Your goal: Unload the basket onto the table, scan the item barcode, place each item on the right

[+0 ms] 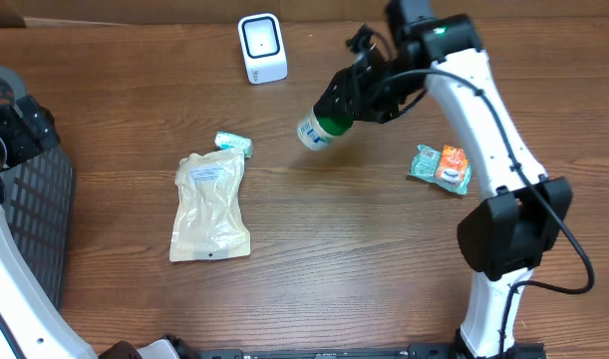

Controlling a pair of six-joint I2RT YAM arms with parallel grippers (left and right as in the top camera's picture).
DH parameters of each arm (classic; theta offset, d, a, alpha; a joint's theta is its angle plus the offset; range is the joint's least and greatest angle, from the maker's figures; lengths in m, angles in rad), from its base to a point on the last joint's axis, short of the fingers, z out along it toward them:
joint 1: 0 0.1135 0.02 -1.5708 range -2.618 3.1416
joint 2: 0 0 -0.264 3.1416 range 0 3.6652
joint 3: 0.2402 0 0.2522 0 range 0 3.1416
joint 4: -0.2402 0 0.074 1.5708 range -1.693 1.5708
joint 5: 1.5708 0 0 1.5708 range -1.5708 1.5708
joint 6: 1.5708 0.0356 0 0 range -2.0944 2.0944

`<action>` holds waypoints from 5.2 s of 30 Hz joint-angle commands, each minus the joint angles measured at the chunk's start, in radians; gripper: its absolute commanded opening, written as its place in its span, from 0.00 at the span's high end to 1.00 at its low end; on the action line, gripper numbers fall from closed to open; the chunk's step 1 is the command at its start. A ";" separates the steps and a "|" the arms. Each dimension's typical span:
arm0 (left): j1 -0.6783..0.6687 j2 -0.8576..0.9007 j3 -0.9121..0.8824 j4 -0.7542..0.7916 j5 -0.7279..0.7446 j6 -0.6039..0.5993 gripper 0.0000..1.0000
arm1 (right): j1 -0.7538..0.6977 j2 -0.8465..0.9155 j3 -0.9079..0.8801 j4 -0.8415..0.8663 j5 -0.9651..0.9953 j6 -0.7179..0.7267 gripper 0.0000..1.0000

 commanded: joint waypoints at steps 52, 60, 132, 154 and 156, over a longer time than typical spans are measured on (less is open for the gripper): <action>0.000 -0.006 0.021 0.004 -0.003 0.012 0.00 | 0.216 -0.016 -0.325 1.006 0.605 -0.679 0.79; 0.000 -0.005 0.021 0.004 -0.003 0.012 0.01 | 0.216 -0.008 -0.325 1.350 0.600 -0.725 0.78; 0.000 -0.002 0.021 0.004 -0.003 0.012 0.01 | 0.218 -0.153 -0.340 0.196 0.483 -0.240 0.70; 0.000 -0.002 0.021 0.004 -0.003 0.012 0.01 | -0.208 -0.143 -0.617 0.328 0.508 -0.188 0.67; 0.000 -0.002 0.021 0.004 -0.003 0.012 0.00 | -0.241 -0.143 -0.624 0.331 0.508 -0.188 0.67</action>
